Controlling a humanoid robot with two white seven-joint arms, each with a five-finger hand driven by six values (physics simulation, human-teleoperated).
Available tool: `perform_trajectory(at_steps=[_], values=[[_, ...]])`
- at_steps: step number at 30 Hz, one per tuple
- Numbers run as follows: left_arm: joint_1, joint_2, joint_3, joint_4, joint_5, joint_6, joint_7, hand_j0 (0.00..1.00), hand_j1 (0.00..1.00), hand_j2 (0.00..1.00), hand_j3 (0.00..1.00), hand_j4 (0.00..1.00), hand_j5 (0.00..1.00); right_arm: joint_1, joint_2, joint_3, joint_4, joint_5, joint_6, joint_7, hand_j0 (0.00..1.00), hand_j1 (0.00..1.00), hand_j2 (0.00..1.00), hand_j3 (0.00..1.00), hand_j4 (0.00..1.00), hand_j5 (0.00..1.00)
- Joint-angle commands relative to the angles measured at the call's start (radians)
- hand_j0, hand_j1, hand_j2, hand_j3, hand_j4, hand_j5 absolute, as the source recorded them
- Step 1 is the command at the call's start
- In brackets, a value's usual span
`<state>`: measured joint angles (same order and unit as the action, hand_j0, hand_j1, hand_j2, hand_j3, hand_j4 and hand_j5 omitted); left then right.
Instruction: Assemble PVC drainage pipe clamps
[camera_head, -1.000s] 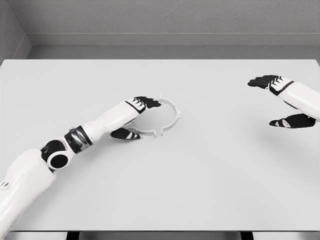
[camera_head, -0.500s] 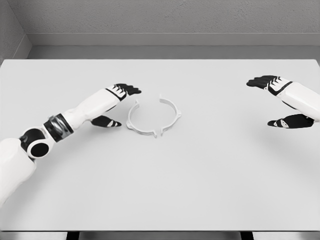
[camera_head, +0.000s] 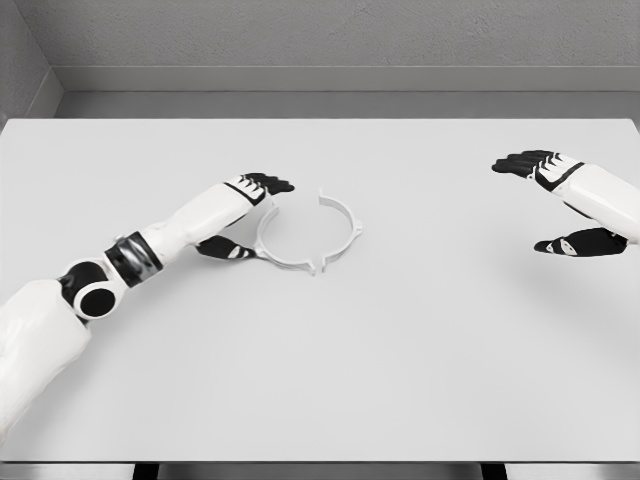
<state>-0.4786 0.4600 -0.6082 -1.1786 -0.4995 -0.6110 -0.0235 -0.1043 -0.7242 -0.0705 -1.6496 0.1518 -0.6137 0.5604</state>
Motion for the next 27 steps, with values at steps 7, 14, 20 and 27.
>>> perform_trajectory(at_steps=[7, 14, 20, 27], values=[[0.002, -0.018, 0.001, 0.0, 0.006, 0.0, 0.001, 1.0, 1.0, 1.0, 1.0, 1.0, 1.0, 0.0, -0.001, 0.0, 0.001, -0.008, 0.003, -0.001, 1.0, 1.0, 1.0, 1.0, 1.0, 1.0], [0.006, -0.027, 0.001, -0.003, 0.004, 0.0, 0.001, 1.0, 1.0, 1.0, 1.0, 1.0, 1.0, 0.0, -0.001, 0.0, 0.001, -0.008, 0.003, -0.001, 1.0, 1.0, 1.0, 1.0, 1.0, 1.0], [0.006, -0.035, 0.004, -0.003, 0.004, 0.0, 0.001, 1.0, 1.0, 1.0, 1.0, 1.0, 1.0, 0.0, -0.001, 0.0, -0.002, -0.008, 0.003, -0.001, 1.0, 1.0, 1.0, 1.0, 1.0, 1.0], [0.002, -0.021, 0.01, 0.002, 0.007, 0.0, 0.001, 1.0, 1.0, 1.0, 1.0, 1.0, 1.0, 0.002, -0.001, -0.005, -0.002, -0.008, 0.003, -0.001, 1.0, 1.0, 1.0, 1.0, 1.0, 1.0]])
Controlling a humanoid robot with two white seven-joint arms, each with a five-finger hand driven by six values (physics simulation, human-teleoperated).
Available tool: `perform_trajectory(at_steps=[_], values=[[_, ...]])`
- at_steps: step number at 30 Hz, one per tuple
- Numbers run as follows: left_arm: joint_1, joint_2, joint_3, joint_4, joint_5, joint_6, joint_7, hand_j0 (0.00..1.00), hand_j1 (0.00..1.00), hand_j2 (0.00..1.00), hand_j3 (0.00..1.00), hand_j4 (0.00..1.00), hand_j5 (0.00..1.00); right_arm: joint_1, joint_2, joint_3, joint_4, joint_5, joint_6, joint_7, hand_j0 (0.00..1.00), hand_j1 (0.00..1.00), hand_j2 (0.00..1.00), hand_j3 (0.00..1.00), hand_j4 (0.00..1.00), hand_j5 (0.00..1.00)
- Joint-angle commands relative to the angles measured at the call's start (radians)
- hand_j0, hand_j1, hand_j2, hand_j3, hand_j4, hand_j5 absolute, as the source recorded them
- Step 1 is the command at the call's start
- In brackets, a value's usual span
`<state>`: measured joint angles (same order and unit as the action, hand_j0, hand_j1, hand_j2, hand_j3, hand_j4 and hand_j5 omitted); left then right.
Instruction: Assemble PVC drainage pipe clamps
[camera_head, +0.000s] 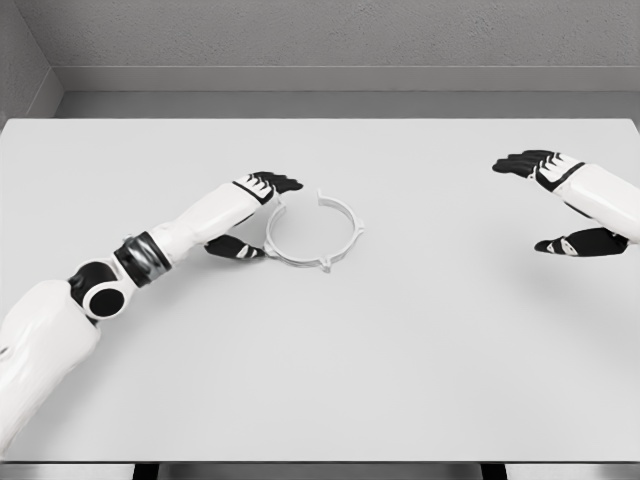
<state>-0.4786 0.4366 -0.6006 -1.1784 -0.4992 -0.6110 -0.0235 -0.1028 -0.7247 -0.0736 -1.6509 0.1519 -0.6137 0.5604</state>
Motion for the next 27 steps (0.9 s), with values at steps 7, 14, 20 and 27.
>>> perform_trajectory(at_steps=[7, 14, 20, 27], values=[[-0.014, 0.004, 0.007, 0.026, 0.007, 0.0, 0.001, 1.0, 1.0, 1.0, 1.0, 1.0, 1.0, 0.0, 0.001, -0.002, -0.003, -0.009, 0.003, -0.001, 1.0, 1.0, 1.0, 1.0, 1.0, 1.0], [-0.021, -0.006, 0.005, 0.046, 0.005, 0.0, 0.001, 1.0, 1.0, 1.0, 1.0, 1.0, 1.0, 0.0, 0.001, -0.002, -0.001, -0.009, 0.003, -0.001, 1.0, 1.0, 1.0, 1.0, 1.0, 1.0], [-0.023, -0.018, 0.005, 0.046, 0.004, 0.0, 0.001, 1.0, 1.0, 1.0, 1.0, 1.0, 1.0, 0.0, -0.001, -0.002, -0.003, -0.009, 0.003, -0.001, 1.0, 1.0, 1.0, 1.0, 1.0, 1.0], [-0.023, -0.033, 0.002, 0.046, 0.002, 0.0, 0.001, 1.0, 1.0, 1.0, 1.0, 1.0, 1.0, 0.002, -0.001, -0.002, 0.0, -0.009, 0.003, -0.001, 1.0, 1.0, 1.0, 1.0, 1.0, 1.0]])
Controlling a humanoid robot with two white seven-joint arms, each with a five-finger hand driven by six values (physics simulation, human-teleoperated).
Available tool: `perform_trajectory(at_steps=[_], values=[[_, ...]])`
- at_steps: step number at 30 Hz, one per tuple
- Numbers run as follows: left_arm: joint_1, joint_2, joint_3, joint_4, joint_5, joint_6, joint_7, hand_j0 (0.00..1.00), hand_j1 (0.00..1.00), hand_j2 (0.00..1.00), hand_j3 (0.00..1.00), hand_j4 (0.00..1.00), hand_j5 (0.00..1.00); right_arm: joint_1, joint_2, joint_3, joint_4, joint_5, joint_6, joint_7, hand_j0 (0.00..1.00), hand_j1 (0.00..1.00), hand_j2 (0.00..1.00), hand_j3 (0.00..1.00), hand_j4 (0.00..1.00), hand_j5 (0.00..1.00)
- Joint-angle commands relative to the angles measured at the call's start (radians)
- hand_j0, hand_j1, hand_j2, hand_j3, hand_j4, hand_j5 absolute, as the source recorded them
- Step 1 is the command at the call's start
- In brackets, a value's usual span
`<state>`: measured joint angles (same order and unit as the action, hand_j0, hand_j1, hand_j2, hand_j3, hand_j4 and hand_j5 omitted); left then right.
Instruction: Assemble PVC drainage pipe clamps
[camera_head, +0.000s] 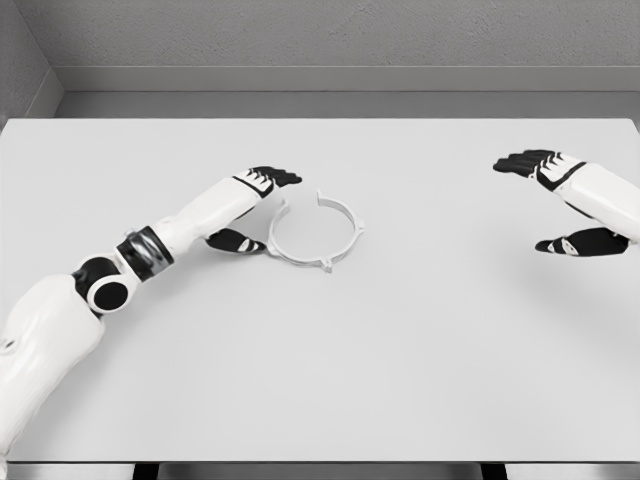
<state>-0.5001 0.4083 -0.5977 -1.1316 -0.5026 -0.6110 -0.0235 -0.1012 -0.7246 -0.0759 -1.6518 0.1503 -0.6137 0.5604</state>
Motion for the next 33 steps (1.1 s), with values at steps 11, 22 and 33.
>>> perform_trajectory(at_steps=[11, 22, 33], values=[[0.0, -0.042, 0.001, 0.001, 0.006, 0.0, 0.001, 1.0, 1.0, 1.0, 1.0, 1.0, 1.0, 0.002, -0.001, -0.001, 0.0, -0.008, 0.003, -0.001, 1.0, 1.0, 1.0, 1.0, 1.0, 1.0], [0.002, -0.057, 0.001, 0.001, 0.006, 0.0, 0.001, 1.0, 1.0, 1.0, 1.0, 1.0, 1.0, 0.002, -0.001, -0.001, 0.003, -0.008, 0.003, -0.001, 1.0, 1.0, 1.0, 1.0, 1.0, 1.0], [0.0, -0.075, 0.004, 0.003, 0.006, 0.0, 0.001, 1.0, 1.0, 1.0, 1.0, 1.0, 1.0, 0.002, -0.001, -0.001, 0.0, -0.008, 0.003, -0.001, 1.0, 1.0, 1.0, 1.0, 1.0, 1.0]])
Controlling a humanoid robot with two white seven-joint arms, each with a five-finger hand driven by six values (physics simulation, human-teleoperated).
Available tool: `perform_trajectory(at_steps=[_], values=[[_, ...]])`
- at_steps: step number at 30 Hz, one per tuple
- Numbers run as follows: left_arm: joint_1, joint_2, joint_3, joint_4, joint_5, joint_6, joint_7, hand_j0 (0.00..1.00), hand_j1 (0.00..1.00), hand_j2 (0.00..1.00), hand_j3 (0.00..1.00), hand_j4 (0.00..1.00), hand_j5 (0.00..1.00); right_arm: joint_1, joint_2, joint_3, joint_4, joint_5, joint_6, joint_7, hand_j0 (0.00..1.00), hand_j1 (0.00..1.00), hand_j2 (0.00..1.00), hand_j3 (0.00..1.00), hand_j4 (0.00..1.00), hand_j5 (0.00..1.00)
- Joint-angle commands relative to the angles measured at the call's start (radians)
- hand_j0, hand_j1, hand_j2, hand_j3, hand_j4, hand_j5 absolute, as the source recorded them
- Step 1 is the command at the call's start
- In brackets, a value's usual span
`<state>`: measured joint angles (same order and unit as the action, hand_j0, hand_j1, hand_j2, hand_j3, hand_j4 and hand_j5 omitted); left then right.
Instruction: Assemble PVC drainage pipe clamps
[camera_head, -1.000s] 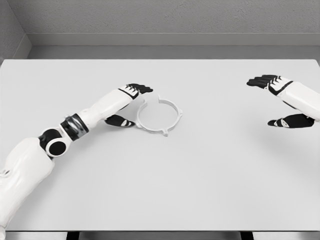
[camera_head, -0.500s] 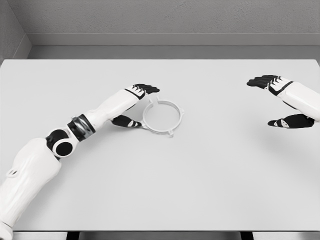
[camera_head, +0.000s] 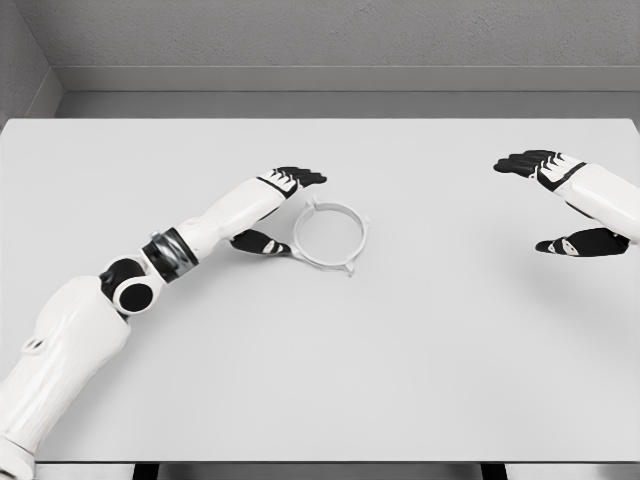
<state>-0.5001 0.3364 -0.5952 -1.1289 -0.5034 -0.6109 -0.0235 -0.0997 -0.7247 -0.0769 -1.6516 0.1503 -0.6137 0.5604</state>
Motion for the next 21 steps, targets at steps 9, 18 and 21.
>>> perform_trajectory(at_steps=[9, 18, 21], values=[[-0.002, -0.013, 0.002, 0.014, 0.006, 0.0, 0.0, 1.0, 1.0, 1.0, 1.0, 1.0, 1.0, 0.0, -0.001, -0.001, -0.001, -0.008, 0.003, -0.001, 1.0, 1.0, 1.0, 1.0, 1.0, 1.0], [-0.031, 0.199, 0.104, 0.023, 0.02, 0.0, 0.0, 1.0, 1.0, 1.0, 1.0, 1.0, 1.0, 0.0, -0.001, -0.001, -0.002, -0.009, 0.003, -0.001, 1.0, 1.0, 1.0, 1.0, 1.0, 1.0], [-0.025, 0.294, 0.167, 0.031, 0.02, 0.0, 0.0, 1.0, 1.0, 1.0, 1.0, 1.0, 1.0, 0.0, -0.001, 0.0, -0.002, -0.009, 0.003, -0.002, 1.0, 1.0, 1.0, 1.0, 1.0, 1.0]])
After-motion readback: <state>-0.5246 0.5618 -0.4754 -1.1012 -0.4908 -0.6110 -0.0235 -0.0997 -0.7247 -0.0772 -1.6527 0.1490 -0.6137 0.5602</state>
